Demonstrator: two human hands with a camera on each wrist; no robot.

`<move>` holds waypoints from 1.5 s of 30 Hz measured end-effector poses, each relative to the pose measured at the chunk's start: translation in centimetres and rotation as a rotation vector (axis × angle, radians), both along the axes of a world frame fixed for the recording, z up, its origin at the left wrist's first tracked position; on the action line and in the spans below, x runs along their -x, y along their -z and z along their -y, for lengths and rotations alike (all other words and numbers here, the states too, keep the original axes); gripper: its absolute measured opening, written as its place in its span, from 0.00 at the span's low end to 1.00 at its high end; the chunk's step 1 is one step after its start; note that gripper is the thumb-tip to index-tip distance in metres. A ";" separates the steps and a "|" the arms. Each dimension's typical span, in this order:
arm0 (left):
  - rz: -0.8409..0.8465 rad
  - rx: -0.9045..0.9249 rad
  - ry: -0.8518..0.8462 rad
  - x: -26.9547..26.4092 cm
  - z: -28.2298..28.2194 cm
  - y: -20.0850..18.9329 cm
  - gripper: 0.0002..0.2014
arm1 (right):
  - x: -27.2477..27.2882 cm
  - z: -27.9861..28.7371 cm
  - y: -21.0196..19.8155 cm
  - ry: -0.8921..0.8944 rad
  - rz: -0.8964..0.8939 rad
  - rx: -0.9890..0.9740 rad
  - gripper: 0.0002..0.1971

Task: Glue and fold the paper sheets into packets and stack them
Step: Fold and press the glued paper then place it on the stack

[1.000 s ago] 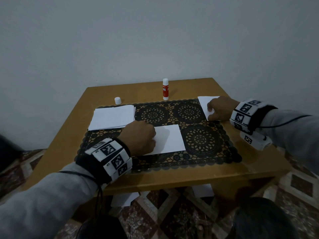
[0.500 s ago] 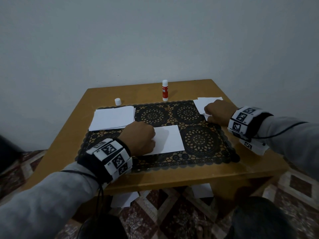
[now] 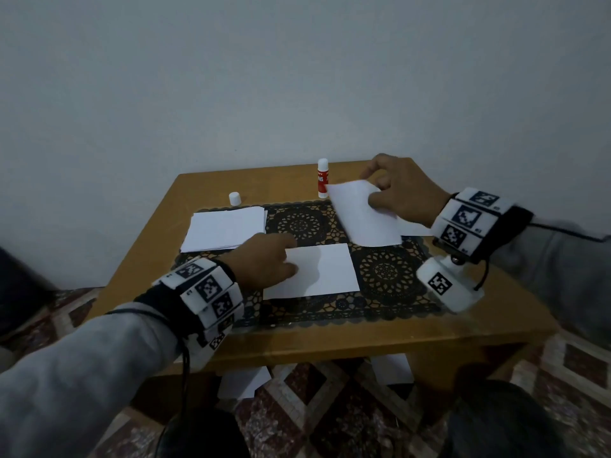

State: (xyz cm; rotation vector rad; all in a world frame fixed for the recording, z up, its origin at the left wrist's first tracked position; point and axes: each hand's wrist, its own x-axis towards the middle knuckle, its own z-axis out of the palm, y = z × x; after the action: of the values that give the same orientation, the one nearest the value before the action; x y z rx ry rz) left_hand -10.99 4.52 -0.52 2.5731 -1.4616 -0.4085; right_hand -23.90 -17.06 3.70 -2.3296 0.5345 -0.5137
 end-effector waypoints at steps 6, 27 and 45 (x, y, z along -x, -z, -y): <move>-0.496 0.489 -0.340 -1.6 -0.6 -1.3 0.17 | -0.2 -2.8 -0.3 -0.134 -0.012 -0.626 0.20; -0.394 0.232 -0.433 -3.5 -1.2 1.3 0.14 | -1.5 -2.5 5.3 0.042 -0.334 -0.364 0.08; 0.083 0.035 -0.353 -2.5 -0.3 1.8 0.14 | -1.5 -5.1 4.8 0.033 -0.465 0.280 0.12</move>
State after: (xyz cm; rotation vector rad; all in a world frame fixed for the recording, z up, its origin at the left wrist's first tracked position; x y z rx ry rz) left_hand -8.47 4.79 -2.35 2.7707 -0.9923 -0.2272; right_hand -22.38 -11.97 -1.09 -2.7281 0.7556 -0.0525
